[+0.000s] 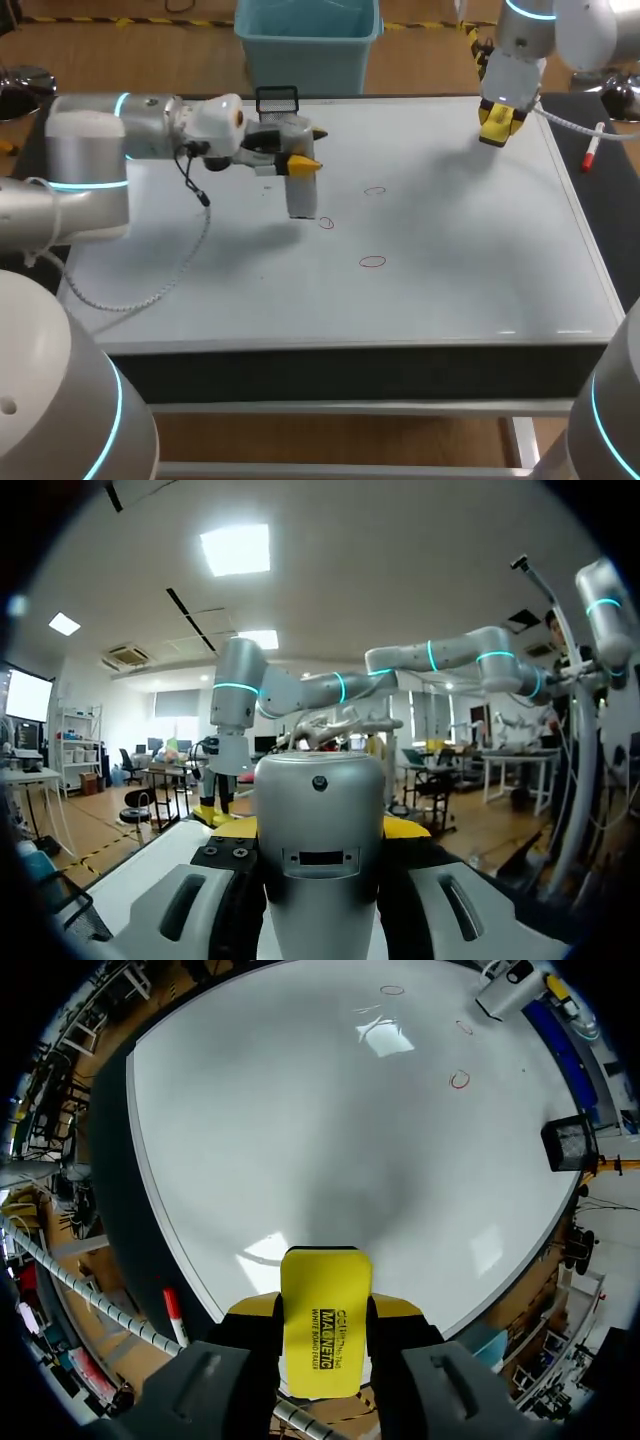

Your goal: Pick up the inspection probe, press it on each red-marked spot on the whiteboard one by one, put down the probe, pick up the eraser, and wipe off all the red marks.

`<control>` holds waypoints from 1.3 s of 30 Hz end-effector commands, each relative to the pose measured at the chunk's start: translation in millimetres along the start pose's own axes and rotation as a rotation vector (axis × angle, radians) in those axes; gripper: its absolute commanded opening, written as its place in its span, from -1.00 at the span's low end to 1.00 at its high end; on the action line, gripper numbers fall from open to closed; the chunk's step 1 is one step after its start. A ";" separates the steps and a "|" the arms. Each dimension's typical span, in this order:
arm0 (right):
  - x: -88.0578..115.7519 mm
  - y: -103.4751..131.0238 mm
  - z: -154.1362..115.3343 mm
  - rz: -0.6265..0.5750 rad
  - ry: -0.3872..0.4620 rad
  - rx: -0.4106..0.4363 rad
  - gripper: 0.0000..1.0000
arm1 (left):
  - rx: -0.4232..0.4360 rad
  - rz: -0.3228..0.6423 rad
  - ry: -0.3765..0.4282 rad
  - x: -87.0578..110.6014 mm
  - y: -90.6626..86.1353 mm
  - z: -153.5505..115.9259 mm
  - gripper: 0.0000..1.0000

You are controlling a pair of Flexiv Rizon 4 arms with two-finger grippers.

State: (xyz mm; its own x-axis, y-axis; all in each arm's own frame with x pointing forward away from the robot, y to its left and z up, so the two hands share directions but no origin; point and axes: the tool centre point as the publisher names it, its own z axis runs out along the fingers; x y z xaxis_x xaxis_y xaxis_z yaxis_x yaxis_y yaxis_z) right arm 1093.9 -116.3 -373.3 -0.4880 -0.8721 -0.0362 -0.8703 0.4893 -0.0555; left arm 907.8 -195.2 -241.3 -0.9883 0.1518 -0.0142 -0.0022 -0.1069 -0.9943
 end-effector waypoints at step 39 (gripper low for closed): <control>0.5 -0.3 -1.4 -0.002 0.003 0.002 -1.00 | 0.022 -0.022 0.081 -21.4 39.9 28.8 -1.00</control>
State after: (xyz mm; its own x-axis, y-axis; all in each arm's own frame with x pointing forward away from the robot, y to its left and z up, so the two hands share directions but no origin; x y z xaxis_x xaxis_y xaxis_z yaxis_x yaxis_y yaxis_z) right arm 1093.9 -116.3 -373.3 -0.4880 -0.8721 -0.0362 -0.8704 0.4893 -0.0554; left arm 923.0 -230.2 -276.3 -0.9734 0.2290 -0.0016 -0.0275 -0.1236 -0.9920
